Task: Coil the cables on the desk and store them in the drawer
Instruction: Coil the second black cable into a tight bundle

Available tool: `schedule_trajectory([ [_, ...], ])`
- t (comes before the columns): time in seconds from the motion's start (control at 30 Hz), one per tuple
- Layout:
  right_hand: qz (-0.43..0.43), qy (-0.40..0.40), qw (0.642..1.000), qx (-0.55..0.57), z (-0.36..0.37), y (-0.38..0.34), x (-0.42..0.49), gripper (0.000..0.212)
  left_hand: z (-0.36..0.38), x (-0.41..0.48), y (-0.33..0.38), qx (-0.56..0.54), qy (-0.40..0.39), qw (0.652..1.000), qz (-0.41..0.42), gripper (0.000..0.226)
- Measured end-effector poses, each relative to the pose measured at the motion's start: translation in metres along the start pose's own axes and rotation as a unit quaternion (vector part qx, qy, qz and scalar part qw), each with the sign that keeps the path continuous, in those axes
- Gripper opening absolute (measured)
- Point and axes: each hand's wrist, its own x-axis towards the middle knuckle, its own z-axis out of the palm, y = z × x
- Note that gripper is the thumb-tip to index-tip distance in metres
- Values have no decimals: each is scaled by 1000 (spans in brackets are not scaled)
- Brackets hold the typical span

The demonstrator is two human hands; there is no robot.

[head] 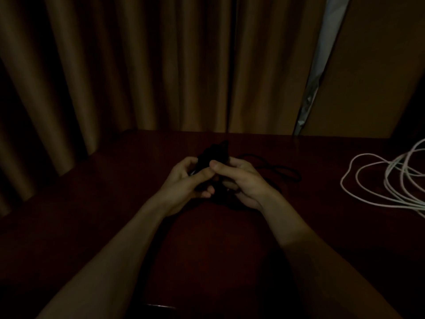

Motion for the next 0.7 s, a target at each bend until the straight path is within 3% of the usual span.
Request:
schedule_trajectory([
  [0.17,13,-37,998,41,-4,3,1,59,2,-1,3,-85,-51,994,-49,35],
  [0.27,-2,-25,999,32,1,4,0,55,7,0,4,-81,-40,994,-63,41],
  [0.37,-21,29,999,14,6,2,0,36,5,3,-3,48,47,998,-8,41],
  [0.4,-24,51,998,14,6,2,2,38,1,4,-5,143,86,985,37,38],
  [0.47,-24,83,996,-1,7,2,5,61,-7,3,-8,288,135,941,115,45],
  [0.5,-22,92,995,-16,8,3,6,70,-8,2,-8,317,132,929,135,55],
  [0.57,-29,104,993,-43,10,3,5,57,-5,0,-10,358,100,915,159,70],
  [0.63,-39,117,990,-63,13,2,3,41,1,0,-12,387,102,900,170,73],
  [0.7,-53,129,987,-81,15,2,2,41,3,2,-13,365,118,909,163,66],
])
